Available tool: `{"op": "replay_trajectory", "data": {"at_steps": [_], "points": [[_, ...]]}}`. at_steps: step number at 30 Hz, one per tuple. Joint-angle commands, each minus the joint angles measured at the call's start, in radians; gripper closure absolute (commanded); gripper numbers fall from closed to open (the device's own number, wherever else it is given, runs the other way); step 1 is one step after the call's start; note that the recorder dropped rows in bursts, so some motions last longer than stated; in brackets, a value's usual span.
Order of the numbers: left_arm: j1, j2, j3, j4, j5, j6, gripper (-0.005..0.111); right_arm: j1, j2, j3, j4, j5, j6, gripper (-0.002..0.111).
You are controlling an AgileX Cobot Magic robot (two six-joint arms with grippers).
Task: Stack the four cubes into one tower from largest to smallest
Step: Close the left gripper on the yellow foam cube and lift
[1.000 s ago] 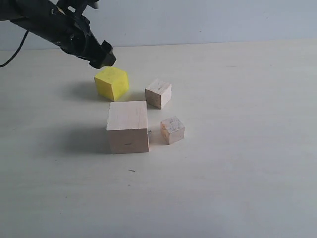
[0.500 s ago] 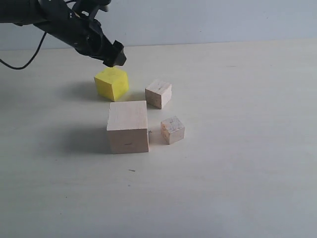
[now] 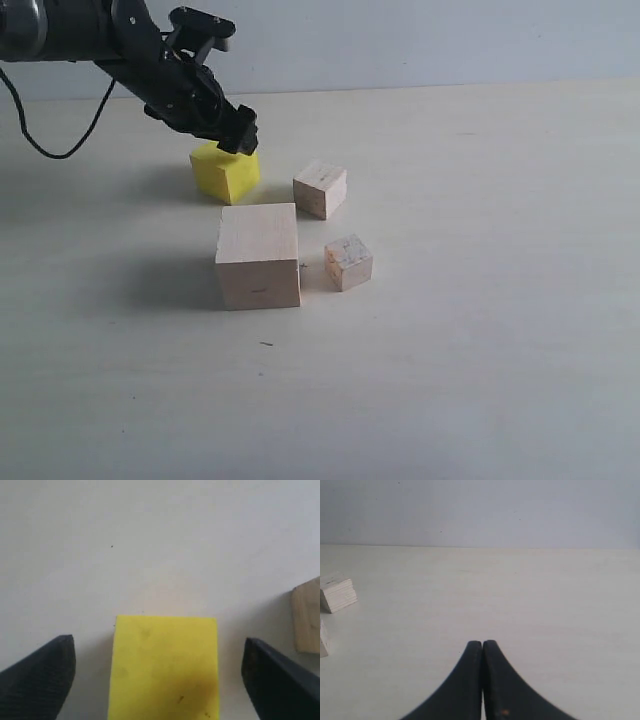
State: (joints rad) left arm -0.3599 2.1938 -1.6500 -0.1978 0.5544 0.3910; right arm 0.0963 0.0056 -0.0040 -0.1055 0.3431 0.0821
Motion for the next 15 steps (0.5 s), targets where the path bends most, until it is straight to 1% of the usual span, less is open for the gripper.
{"op": "replay_trajectory", "data": {"at_steps": [1, 10, 12, 13, 14, 15], "points": [[-0.002, 0.024, -0.007, 0.007, 0.002, -0.011, 0.021, 0.000, -0.006, 0.004, -0.002, -0.006, 0.000, 0.108], [-0.002, 0.064, -0.013, 0.005, 0.004, -0.009, 0.021, 0.000, -0.006, 0.004, -0.002, -0.006, 0.000, 0.108], [-0.002, 0.053, -0.013, 0.005, -0.007, -0.009, 0.033, 0.000, -0.006, 0.004, -0.002, -0.006, 0.000, 0.108], [-0.002, 0.043, -0.013, 0.005, -0.007, -0.011, 0.050, 0.000, -0.006, 0.004, -0.002, -0.006, 0.000, 0.108], [-0.002, 0.040, -0.013, 0.005, -0.005, -0.013, 0.059, 0.000, -0.006, 0.004, -0.002, -0.006, 0.000, 0.108], [-0.002, 0.029, -0.013, 0.005, 0.009, -0.018, 0.088, 0.000, -0.006, 0.004, -0.002, -0.006, 0.000, 0.108]]}}
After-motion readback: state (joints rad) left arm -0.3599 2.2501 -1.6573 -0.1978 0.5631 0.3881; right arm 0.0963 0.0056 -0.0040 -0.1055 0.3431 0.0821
